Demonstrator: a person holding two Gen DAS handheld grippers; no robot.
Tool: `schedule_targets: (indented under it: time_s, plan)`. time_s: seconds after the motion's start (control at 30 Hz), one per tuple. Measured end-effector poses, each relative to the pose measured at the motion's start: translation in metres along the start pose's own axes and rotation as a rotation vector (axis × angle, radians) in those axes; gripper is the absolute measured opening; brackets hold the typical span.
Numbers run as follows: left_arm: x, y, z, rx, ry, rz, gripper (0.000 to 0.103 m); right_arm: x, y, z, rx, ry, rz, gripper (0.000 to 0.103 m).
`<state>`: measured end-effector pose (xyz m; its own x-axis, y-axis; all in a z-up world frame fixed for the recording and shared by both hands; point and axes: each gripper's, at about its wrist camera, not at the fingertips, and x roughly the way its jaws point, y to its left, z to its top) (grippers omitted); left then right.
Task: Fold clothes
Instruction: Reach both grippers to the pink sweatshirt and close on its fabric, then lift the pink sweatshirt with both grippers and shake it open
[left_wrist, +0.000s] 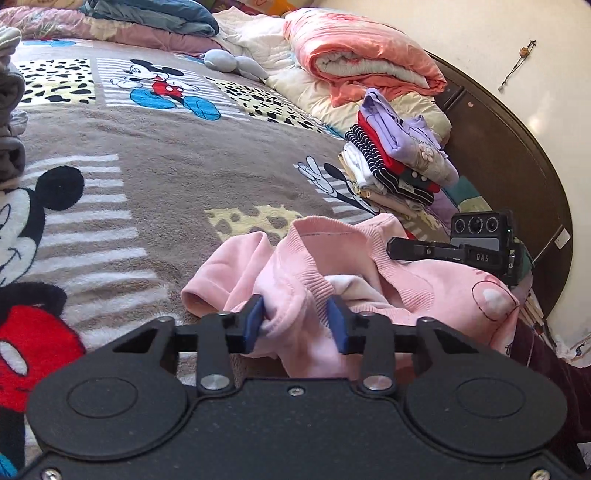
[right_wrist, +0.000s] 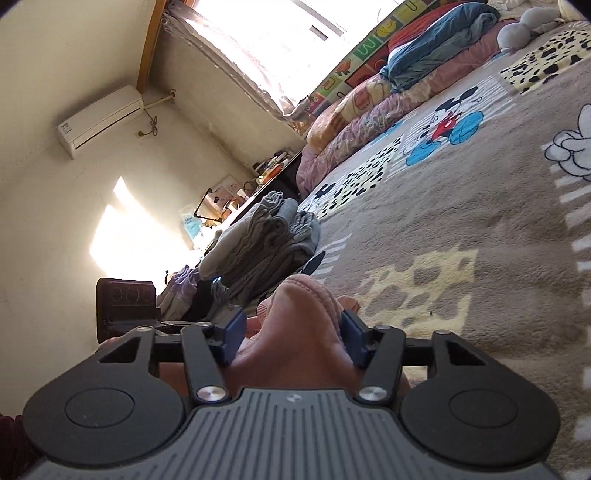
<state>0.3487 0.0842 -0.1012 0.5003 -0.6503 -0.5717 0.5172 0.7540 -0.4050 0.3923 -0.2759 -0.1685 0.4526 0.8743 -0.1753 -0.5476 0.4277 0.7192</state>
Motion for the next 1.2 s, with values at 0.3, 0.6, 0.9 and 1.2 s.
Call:
schedule_targets:
  time_s: [0.3,0.6,0.9,1.2]
  plan:
    - [-0.032,-0.041,-0.015,0.084,-0.076,0.067,0.011,-0.028,0.043,-0.016,-0.097,-0.019,-0.052,0.023]
    - [-0.116,-0.109,-0.011,0.164,-0.232,0.134,0.009,-0.068,0.134,-0.025,-0.243,-0.159,-0.133,0.016]
    - [-0.202,-0.188,-0.011,0.287,-0.377,0.177,0.008,-0.120,0.248,-0.012,-0.434,-0.196,-0.150,0.014]
    - [-0.260,-0.243,-0.023,0.415,-0.455,0.202,0.007,-0.170,0.341,0.001,-0.590,-0.210,-0.123,0.014]
